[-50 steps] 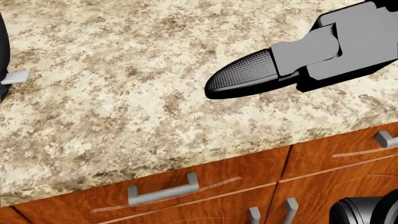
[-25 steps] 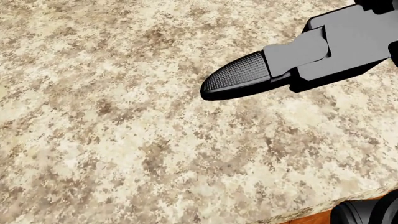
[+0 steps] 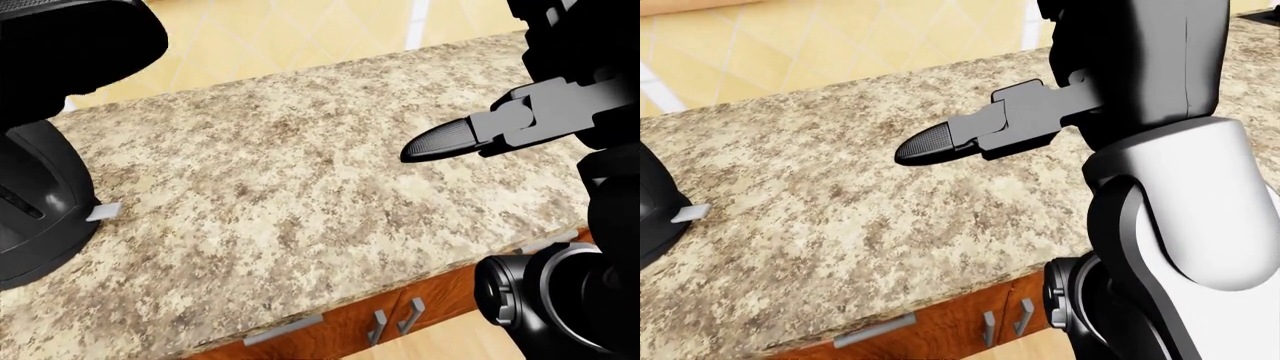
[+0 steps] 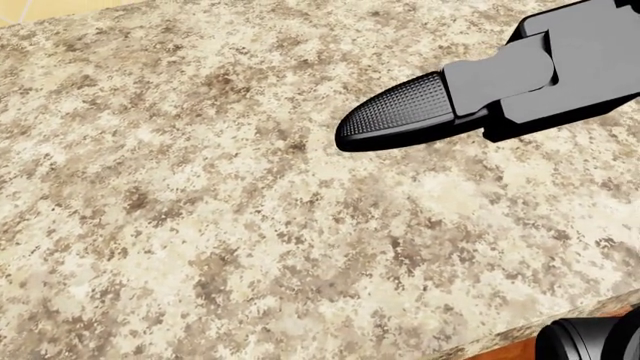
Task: Close the lid of the electric kettle.
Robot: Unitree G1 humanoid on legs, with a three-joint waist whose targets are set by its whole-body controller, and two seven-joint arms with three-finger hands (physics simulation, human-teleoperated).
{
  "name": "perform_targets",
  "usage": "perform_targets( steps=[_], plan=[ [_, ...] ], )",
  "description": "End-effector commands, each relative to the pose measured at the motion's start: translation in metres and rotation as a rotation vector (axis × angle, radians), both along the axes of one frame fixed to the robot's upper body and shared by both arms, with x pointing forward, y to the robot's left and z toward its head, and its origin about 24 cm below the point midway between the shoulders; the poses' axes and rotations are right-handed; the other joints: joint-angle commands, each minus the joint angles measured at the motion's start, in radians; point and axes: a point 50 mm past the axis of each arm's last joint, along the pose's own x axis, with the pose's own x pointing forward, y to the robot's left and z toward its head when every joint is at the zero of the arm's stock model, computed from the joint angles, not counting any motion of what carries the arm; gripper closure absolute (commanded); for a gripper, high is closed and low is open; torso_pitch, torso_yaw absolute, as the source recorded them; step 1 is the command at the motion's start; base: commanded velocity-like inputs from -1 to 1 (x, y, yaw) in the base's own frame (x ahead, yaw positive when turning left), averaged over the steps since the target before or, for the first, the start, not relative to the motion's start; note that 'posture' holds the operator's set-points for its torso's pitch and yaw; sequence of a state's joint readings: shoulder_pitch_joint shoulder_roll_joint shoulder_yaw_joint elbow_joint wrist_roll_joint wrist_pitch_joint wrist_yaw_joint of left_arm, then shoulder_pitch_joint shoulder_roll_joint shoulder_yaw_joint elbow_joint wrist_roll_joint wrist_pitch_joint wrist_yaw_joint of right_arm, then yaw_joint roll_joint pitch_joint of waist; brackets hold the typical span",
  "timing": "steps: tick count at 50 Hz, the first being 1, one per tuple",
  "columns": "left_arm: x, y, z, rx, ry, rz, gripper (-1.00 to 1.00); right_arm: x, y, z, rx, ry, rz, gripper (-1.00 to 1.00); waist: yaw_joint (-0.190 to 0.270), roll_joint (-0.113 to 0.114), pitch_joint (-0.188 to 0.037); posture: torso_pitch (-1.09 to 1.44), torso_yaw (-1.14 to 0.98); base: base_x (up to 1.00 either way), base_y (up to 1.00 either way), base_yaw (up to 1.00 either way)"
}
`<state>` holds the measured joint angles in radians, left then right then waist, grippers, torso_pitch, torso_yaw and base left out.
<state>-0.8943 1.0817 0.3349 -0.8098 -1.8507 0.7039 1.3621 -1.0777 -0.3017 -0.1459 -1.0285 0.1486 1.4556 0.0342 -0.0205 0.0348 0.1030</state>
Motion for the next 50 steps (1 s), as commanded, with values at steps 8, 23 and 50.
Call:
perform_targets(
  steps=[8, 23, 50],
  plan=[
    [-0.004, 0.027, 0.016, -0.160, -0.020, 0.124, -1.00, -0.003, 0.000, 0.006, 0.004, -0.047, 0.000, -1.00, -0.004, 0.005, -0.018, 0.00, 0.00, 0.00, 0.00, 0.00],
    [-0.011, 0.075, 0.035, -0.354, -0.044, 0.118, -1.00, -0.002, 0.003, 0.005, -0.001, -0.041, 0.004, -1.00, -0.007, 0.021, -0.014, 0.00, 0.00, 0.00, 0.00, 0.00],
    [0.001, 0.142, 0.011, -0.748, 0.001, 0.028, -1.00, 0.000, 0.005, 0.002, -0.007, -0.033, 0.007, -1.00, -0.008, 0.031, -0.026, 0.00, 0.00, 0.00, 0.00, 0.00]
  ],
)
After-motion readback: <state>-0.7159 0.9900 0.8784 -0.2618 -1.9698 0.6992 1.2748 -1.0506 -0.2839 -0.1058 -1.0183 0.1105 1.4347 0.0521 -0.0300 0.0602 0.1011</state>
